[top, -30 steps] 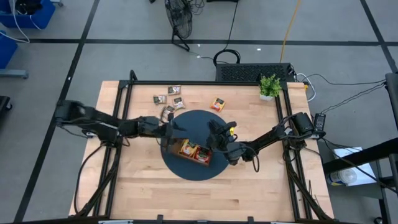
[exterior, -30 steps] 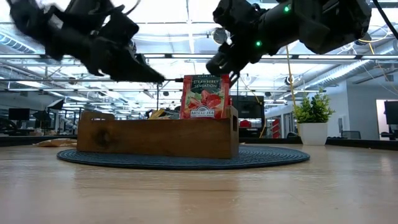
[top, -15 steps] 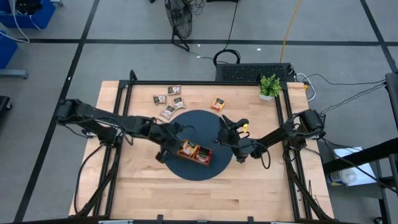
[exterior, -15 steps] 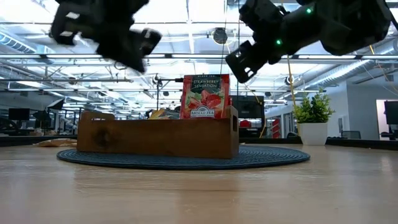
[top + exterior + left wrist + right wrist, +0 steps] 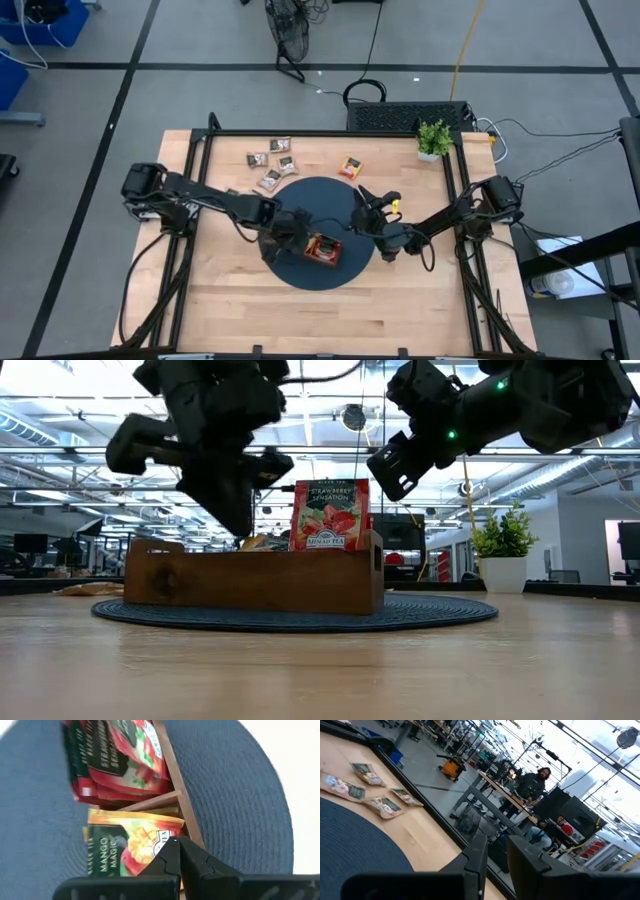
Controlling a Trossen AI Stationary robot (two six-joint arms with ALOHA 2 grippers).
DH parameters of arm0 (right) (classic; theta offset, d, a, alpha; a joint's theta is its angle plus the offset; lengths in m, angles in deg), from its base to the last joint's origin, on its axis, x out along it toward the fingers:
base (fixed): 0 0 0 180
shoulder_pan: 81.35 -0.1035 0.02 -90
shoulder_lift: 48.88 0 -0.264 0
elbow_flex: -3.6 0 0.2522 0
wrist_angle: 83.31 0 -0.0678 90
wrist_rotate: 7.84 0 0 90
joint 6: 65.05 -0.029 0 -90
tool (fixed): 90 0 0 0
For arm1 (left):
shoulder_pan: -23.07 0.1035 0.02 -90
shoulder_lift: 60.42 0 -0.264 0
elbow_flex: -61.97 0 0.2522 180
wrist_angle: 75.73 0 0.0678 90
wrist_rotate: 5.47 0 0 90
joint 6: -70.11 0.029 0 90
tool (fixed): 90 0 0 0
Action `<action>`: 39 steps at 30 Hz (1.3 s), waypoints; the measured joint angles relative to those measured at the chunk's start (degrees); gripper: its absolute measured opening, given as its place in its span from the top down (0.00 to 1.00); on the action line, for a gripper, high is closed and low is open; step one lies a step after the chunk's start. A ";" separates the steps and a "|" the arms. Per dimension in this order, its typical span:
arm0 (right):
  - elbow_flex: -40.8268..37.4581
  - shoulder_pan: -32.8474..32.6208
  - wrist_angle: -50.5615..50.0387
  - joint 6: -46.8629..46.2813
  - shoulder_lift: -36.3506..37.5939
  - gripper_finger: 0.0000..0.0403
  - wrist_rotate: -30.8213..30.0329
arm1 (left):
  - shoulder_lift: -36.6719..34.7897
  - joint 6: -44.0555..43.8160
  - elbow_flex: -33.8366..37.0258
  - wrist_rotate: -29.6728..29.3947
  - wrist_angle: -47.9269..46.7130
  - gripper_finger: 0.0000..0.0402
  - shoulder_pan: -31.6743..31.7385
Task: Pick & Place Tea
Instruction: Put the yellow tea bag into the middle section of the wooden organizer
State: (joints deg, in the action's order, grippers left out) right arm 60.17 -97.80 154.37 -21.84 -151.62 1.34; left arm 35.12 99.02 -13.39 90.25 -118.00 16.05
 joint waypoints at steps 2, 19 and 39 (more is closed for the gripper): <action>0.00 -0.12 -0.06 -0.11 -0.01 0.85 0.03 | 1.31 -0.06 -1.55 0.01 -3.08 1.00 0.04; 0.00 -0.52 -0.10 -0.97 -0.02 0.85 1.48 | 7.60 -0.56 -2.73 4.84 -4.18 1.00 1.94; 0.00 -0.53 -1.24 -2.03 -0.02 0.85 1.43 | 10.00 -3.24 -2.32 -2.92 -1.57 0.99 2.60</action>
State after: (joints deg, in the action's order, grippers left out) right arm 60.17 -98.33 153.13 -23.86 -151.64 2.77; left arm 45.11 95.78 -15.71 87.33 -119.58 18.64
